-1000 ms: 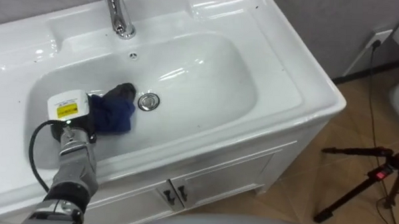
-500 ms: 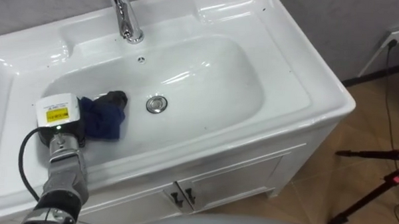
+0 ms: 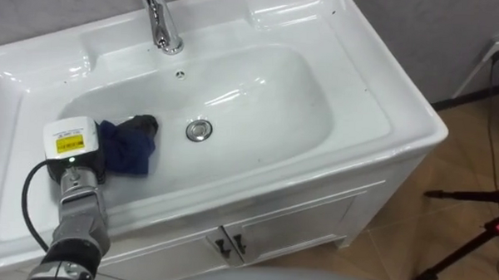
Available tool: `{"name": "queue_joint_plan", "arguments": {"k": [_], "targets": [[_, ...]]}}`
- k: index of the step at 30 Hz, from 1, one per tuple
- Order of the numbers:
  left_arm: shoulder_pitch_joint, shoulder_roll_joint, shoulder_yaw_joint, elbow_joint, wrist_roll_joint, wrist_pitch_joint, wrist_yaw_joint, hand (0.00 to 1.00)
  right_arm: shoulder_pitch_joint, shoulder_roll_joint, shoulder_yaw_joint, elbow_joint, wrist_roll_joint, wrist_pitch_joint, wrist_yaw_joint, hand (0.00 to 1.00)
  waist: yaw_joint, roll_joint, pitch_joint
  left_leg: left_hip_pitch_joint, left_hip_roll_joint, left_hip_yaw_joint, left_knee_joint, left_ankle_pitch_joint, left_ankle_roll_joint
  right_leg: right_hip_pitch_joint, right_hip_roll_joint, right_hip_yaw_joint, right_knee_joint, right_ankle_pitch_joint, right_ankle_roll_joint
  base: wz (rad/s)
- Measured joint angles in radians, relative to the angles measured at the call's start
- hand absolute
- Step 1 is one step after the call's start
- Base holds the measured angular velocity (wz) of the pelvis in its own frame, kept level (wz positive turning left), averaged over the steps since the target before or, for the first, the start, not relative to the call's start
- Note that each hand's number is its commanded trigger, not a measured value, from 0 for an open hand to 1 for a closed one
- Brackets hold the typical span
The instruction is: Wipe basin
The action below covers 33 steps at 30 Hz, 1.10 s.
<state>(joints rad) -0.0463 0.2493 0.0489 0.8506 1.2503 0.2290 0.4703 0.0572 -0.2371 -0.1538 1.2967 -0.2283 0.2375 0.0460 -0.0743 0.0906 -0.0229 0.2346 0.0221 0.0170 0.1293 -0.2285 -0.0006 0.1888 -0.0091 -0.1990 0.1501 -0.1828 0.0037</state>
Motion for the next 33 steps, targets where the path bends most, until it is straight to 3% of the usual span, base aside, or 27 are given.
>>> {"name": "queue_joint_plan", "arguments": {"k": [7,18,28,33], "targets": [[-0.006,0.002,0.005,-0.025,-0.001,0.003,-0.011,1.0,-0.003,0.0,0.005,0.0,0.042,-0.008,0.0,0.0,-0.01,-0.021,0.0004,-0.014,-0.003,0.001,0.004,0.0,0.0,-0.011,-0.004,-0.002,0.003,0.0,-0.001,0.03],[-0.005,0.004,-0.024,-0.035,0.0,0.05,-0.015,1.0,0.005,0.006,0.04,0.016,0.106,-0.009,-0.002,0.0,-0.045,-0.067,0.005,-0.013,-0.013,0.031,0.001,0.0,0.0,-0.015,-0.011,0.027,-0.001,-0.007,0.003,-0.03],[-0.01,-0.017,-0.057,-0.017,-0.028,0.076,-0.031,1.0,0.024,0.045,0.089,0.067,0.1,0.004,-0.013,0.0,-0.071,-0.07,0.0116,-0.005,-0.009,0.069,-0.001,0.0,0.0,-0.015,-0.006,0.055,0.003,-0.007,0.004,-0.05],[-0.038,-0.035,-0.095,-0.035,-0.063,0.083,-0.085,1.0,0.022,0.056,0.103,0.062,0.106,0.004,-0.01,0.0,-0.092,-0.078,0.019,-0.006,-0.013,0.093,-0.002,0.0,0.0,-0.018,-0.008,0.079,0.0,-0.008,0.006,-0.01]]}}
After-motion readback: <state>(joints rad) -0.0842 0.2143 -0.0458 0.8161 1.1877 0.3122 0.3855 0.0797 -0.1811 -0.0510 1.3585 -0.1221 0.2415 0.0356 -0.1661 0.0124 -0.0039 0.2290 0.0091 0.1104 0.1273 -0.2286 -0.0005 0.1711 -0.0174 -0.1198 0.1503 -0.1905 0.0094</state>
